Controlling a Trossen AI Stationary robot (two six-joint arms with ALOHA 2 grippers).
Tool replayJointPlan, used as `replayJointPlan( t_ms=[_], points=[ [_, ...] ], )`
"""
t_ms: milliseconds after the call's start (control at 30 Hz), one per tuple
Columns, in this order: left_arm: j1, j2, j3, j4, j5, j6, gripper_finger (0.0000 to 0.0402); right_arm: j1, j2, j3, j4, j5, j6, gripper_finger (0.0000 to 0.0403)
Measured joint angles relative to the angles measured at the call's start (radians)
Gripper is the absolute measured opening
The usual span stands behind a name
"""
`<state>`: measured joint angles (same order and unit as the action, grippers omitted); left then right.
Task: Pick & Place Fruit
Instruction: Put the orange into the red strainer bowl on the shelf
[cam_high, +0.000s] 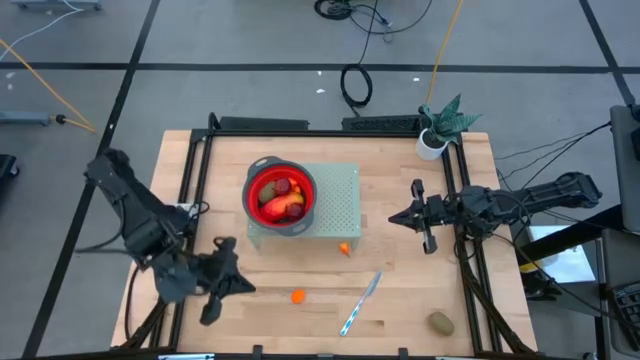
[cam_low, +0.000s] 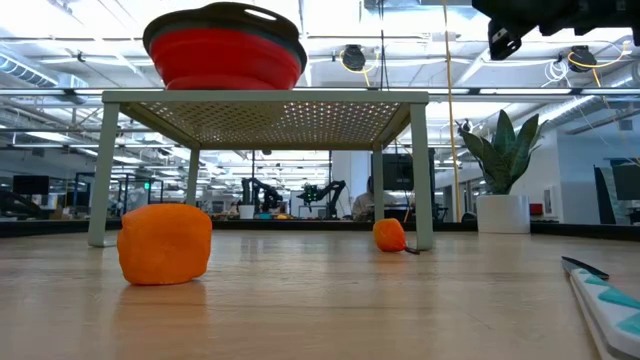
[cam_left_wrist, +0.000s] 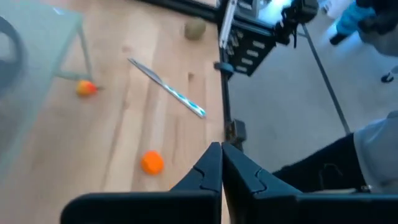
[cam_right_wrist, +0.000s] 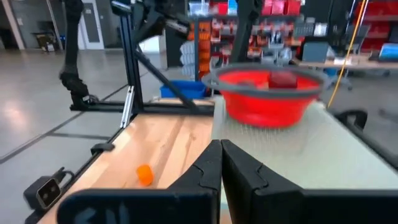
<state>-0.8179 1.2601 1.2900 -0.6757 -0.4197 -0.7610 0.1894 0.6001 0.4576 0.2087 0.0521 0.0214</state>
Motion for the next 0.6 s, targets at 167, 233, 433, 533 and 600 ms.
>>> replayJointPlan(
  t_ms=[167,233,433,533,600],
  points=[
    [-0.055,0.049,0.0,0.017,-0.002,-0.099,0.0004,0.0,-0.043,0.0,-0.094,0.0,0.051,0.0004],
    [-0.077,0.072,0.0,0.049,-0.021,-0.124,0.0003,0.0,-0.066,0.0,-0.112,-0.001,0.053,0.0004],
    [-0.122,0.139,0.0,0.165,-0.102,-0.14,0.0001,0.0,-0.151,0.0,-0.167,-0.001,0.038,0.0004],
    [-0.12,0.176,0.0,0.192,-0.123,-0.181,0.0001,0.0,-0.202,0.0,-0.244,-0.001,0.038,0.0004],
    [-0.113,0.205,0.0,0.207,-0.128,-0.223,0.0001,0.0,-0.235,0.0,-0.271,-0.001,0.038,0.0004]
  ],
)
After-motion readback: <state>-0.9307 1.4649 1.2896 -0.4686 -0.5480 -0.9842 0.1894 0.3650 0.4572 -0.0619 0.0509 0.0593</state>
